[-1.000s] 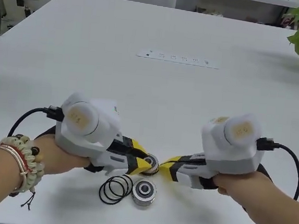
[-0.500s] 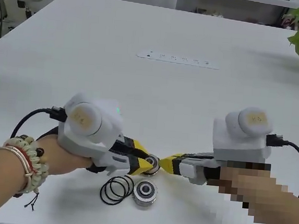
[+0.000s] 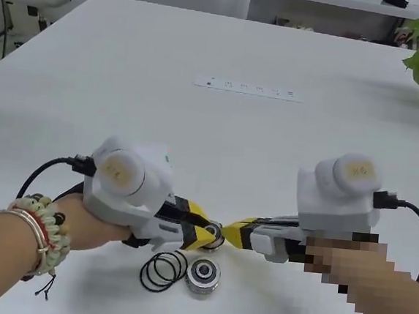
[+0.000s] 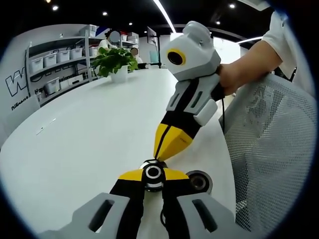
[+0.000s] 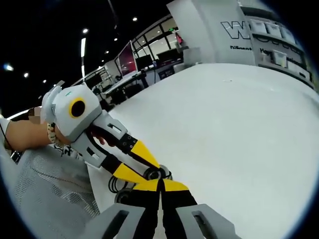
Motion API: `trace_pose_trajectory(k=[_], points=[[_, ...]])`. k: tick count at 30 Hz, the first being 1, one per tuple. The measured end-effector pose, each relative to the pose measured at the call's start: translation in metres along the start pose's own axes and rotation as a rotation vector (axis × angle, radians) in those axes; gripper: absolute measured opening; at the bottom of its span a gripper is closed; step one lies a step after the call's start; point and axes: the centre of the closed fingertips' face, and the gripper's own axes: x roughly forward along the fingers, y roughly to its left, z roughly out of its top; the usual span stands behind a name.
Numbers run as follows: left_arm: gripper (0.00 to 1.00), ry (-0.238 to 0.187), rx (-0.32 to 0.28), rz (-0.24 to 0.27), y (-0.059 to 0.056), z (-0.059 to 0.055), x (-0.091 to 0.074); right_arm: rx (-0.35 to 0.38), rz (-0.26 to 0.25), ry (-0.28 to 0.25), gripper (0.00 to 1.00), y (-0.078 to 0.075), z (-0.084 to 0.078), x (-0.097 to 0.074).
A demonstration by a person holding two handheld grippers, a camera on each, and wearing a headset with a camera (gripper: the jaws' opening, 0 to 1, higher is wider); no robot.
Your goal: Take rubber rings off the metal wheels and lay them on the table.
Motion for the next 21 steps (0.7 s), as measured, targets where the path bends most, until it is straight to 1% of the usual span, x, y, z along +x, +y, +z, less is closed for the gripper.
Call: trace_pose_trajectory(k=[5,7,8,9,10,11,12,13,14,18,20,21], points=[[0.07,0.0,0.002,0.0,0.0,0.0,0.0,-0.006,0.01,-0.005,0.0,0.002,0.001,0.0],[0.07,0.0,0.0,0.0,0.0,0.0,0.001,-0.003,0.042,-0.025,0.0,0.009,0.005,0.0],[0.07,-0.001,0.001,0.001,0.001,0.0,0.001,0.005,0.103,-0.072,0.0,0.021,0.014,0.0],[0.07,-0.001,0.0,0.006,0.001,0.0,0.001,0.054,0.133,-0.147,0.0,0.03,0.032,-0.002],[0.07,-0.001,-0.001,0.007,0.002,0.0,0.001,0.047,0.052,-0.034,0.0,0.02,0.015,-0.002],[0.07,-0.002,-0.004,0.006,0.001,0.0,0.001,-0.088,0.032,-0.071,0.0,0.017,0.019,0.001],[0.07,-0.004,-0.004,0.006,0.001,0.0,0.001,-0.082,0.045,-0.055,0.0,0.02,0.015,0.002],[0.07,-0.005,-0.005,0.006,0.001,0.0,0.001,-0.049,0.05,-0.05,0.0,0.02,0.014,0.003],[0.07,-0.006,-0.008,0.007,0.001,0.0,0.001,-0.045,0.045,-0.05,0.0,0.018,0.014,0.003],[0.07,-0.007,-0.01,0.012,0.001,0.0,0.001,-0.008,0.012,-0.034,0.0,0.007,0.009,0.001],[0.07,-0.01,-0.012,0.011,0.001,0.0,0.001,0.018,-0.02,-0.011,0.0,0.0,0.004,0.001],[0.07,-0.012,-0.016,0.011,0.001,0.0,0.001,0.02,-0.023,-0.007,0.0,0.0,0.002,0.002]])
